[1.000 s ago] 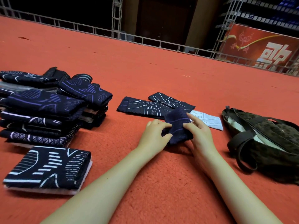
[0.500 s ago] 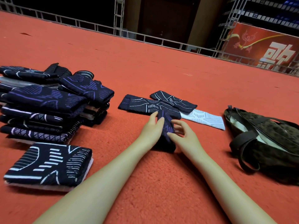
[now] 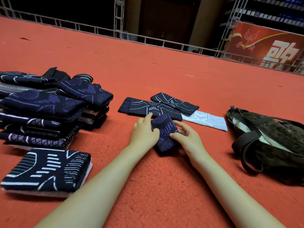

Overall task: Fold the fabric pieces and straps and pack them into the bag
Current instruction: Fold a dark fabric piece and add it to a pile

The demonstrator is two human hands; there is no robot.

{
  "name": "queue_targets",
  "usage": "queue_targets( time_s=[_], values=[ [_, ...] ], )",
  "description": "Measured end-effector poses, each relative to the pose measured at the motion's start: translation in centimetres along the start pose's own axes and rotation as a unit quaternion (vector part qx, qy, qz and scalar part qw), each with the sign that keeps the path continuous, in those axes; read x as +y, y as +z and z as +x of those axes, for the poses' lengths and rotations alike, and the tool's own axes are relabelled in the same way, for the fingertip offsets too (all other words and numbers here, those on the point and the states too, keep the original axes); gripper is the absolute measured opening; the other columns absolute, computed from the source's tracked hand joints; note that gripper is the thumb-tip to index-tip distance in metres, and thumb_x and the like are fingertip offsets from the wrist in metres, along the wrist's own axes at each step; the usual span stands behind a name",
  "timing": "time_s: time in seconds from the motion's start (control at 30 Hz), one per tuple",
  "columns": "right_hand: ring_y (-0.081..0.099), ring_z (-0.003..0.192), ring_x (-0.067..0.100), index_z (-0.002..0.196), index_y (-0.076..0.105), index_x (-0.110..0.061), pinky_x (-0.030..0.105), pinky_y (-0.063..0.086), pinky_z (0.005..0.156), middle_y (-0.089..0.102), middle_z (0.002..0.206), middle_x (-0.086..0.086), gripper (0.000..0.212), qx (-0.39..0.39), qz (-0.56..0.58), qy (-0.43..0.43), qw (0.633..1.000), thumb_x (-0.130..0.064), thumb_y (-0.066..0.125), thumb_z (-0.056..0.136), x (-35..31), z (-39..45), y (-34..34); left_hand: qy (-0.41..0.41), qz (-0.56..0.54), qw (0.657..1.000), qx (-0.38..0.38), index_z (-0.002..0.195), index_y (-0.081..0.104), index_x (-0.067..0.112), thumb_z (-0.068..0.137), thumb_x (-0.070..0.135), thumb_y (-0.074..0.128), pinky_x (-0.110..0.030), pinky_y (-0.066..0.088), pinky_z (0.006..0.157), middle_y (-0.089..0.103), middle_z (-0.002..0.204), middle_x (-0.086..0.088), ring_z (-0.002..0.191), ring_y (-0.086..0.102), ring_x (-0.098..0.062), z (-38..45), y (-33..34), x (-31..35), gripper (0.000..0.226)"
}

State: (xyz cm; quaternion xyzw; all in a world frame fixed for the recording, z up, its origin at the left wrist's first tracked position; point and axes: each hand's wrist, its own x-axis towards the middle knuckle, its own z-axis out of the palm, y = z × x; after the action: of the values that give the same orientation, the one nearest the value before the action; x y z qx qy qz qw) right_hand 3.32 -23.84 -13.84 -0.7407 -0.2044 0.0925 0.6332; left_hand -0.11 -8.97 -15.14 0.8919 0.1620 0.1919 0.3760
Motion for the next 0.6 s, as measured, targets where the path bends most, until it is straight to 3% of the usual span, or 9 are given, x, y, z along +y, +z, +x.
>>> queue_targets(
  time_s=[0.1,0.17,0.23,0.3,0.37,0.43,0.53,0.6],
  values=[
    [0.066,0.092,0.016,0.104,0.070,-0.024,0.030,0.053,0.085,0.073,0.100,0.003,0.040,-0.011,0.019,-0.030,0.999,-0.010,0.060,0.068,-0.2,0.2,-1.1,0.017,-0.153,0.987,0.035,0.145,0.030,0.024,0.083,0.026,0.055,-0.034,0.027,0.112,0.037,0.141,-0.006,0.133,0.033,-0.019,0.4,-0.4,0.1,0.067],
    [0.065,0.103,0.028,0.105,0.071,-0.025,0.040,0.050,0.093,0.072,0.107,0.007,0.043,-0.037,0.033,-0.035,0.998,-0.011,0.059,0.067,-0.2,0.2,-1.9,0.031,-0.231,0.972,0.009,0.143,0.034,0.027,0.078,0.031,0.054,-0.032,0.030,0.111,0.043,0.137,0.000,0.130,0.039,-0.012,0.3,-0.4,0.2,0.068],
    [0.065,0.103,0.025,0.106,0.070,-0.026,0.037,0.050,0.093,0.071,0.108,0.004,0.042,-0.040,0.012,-0.052,0.998,-0.011,0.061,0.069,0.0,0.3,-2.2,0.043,-0.242,0.968,-0.059,0.141,0.038,0.030,0.076,0.032,0.054,-0.026,0.036,0.103,0.052,0.127,0.005,0.119,0.049,-0.008,0.0,-0.1,0.2,0.067],
    [0.063,0.096,0.012,0.107,0.068,-0.026,0.022,0.049,0.088,0.070,0.106,-0.003,0.039,-0.023,-0.048,-0.081,0.995,-0.006,0.064,0.074,0.3,0.5,-2.5,0.065,-0.184,0.977,-0.091,0.139,0.039,0.026,0.082,0.024,0.060,-0.018,0.038,0.092,0.057,0.117,0.008,0.108,0.054,-0.008,-0.2,0.3,0.0,0.060],
    [0.060,0.091,0.004,0.112,0.063,-0.026,0.010,0.044,0.081,0.066,0.106,-0.008,0.041,0.005,-0.116,-0.095,0.989,0.000,0.066,0.080,0.7,0.8,-2.7,0.079,-0.166,0.981,-0.054,0.134,0.045,0.020,0.086,0.015,0.062,-0.018,0.039,0.091,0.059,0.112,0.007,0.105,0.057,-0.009,0.0,0.5,-0.4,0.051],
    [0.057,0.090,-0.001,0.120,0.058,-0.025,0.004,0.040,0.078,0.062,0.107,-0.013,0.041,0.032,-0.156,-0.087,0.983,-0.008,0.067,0.084,1.4,0.8,-2.8,0.077,-0.183,0.980,-0.024,0.129,0.048,0.018,0.087,0.012,0.061,-0.023,0.042,0.094,0.061,0.110,0.005,0.105,0.059,-0.012,0.0,0.5,-0.6,0.044],
    [0.057,0.099,0.002,0.124,0.057,-0.024,0.013,0.042,0.090,0.061,0.111,-0.013,0.040,0.056,-0.211,-0.059,0.974,-0.025,0.068,0.086,2.2,0.2,-2.3,0.053,-0.174,0.983,0.009,0.128,0.048,0.017,0.089,0.012,0.057,-0.024,0.042,0.093,0.061,0.112,0.002,0.105,0.058,-0.015,-0.7,0.3,-0.5,0.040],
    [0.057,0.107,0.006,0.124,0.057,-0.024,0.020,0.041,0.094,0.061,0.115,-0.013,0.039,0.058,-0.251,-0.059,0.964,-0.026,0.067,0.087,2.0,-0.4,-1.7,0.042,-0.152,0.987,0.018,0.129,0.047,0.018,0.091,0.014,0.054,-0.027,0.042,0.095,0.060,0.118,-0.001,0.109,0.056,-0.017,-1.6,-0.1,0.1,0.040]
  ],
)
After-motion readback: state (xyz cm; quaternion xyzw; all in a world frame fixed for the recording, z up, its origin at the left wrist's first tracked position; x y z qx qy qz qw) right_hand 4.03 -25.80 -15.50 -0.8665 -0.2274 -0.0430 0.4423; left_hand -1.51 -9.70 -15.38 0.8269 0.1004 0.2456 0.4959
